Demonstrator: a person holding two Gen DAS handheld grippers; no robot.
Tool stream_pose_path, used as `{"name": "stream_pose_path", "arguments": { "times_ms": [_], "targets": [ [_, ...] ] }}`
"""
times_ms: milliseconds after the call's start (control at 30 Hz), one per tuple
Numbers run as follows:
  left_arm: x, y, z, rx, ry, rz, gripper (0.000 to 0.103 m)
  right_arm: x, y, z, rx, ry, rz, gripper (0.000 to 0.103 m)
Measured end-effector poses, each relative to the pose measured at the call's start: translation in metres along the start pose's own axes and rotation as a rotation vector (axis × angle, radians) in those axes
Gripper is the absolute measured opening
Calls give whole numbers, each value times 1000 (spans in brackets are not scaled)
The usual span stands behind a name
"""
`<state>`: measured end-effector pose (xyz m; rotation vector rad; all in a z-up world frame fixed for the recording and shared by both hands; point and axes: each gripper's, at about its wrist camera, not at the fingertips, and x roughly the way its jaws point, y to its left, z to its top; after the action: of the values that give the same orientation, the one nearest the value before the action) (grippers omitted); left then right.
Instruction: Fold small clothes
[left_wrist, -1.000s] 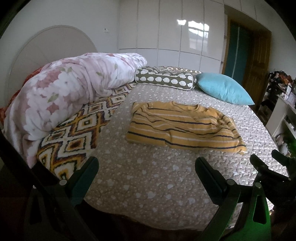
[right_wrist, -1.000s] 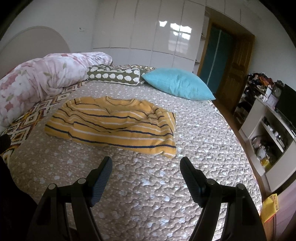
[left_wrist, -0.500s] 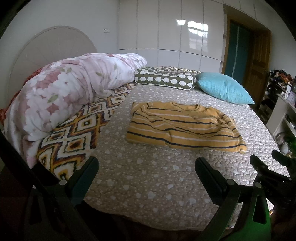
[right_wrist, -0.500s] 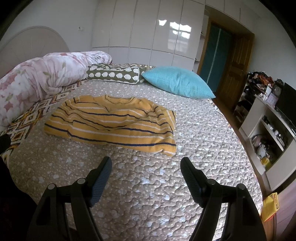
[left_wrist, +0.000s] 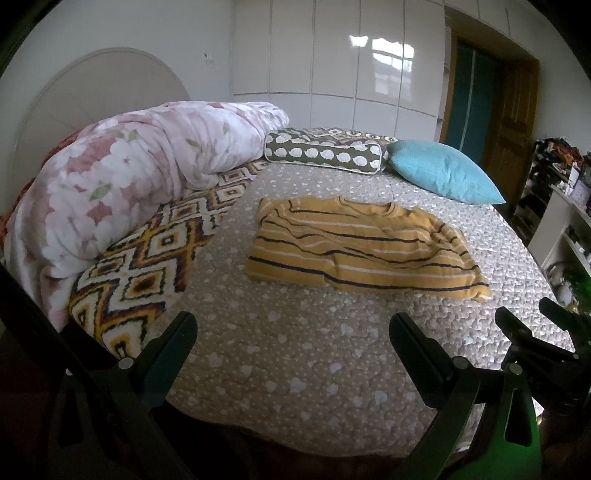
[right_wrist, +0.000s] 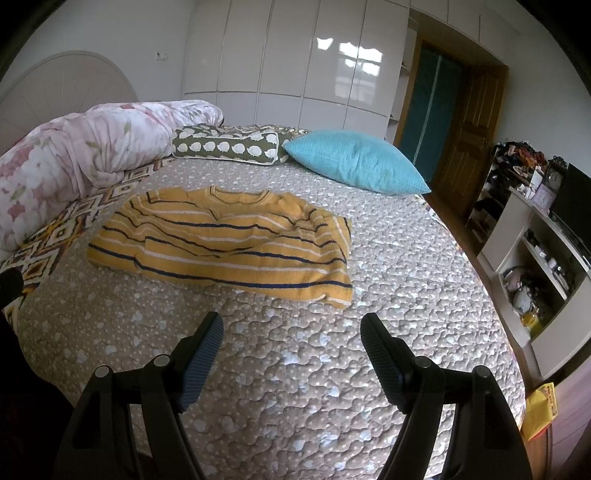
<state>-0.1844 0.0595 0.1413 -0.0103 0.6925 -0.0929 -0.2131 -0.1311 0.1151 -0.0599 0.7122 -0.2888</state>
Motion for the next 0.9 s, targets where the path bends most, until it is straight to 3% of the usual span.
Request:
{"name": "stream_pose_path", "arguments": {
  "times_ms": [900],
  "targets": [
    [9,6,-7,24,24,42,103,6,0,-10,2,15,1,82]
  ]
}}
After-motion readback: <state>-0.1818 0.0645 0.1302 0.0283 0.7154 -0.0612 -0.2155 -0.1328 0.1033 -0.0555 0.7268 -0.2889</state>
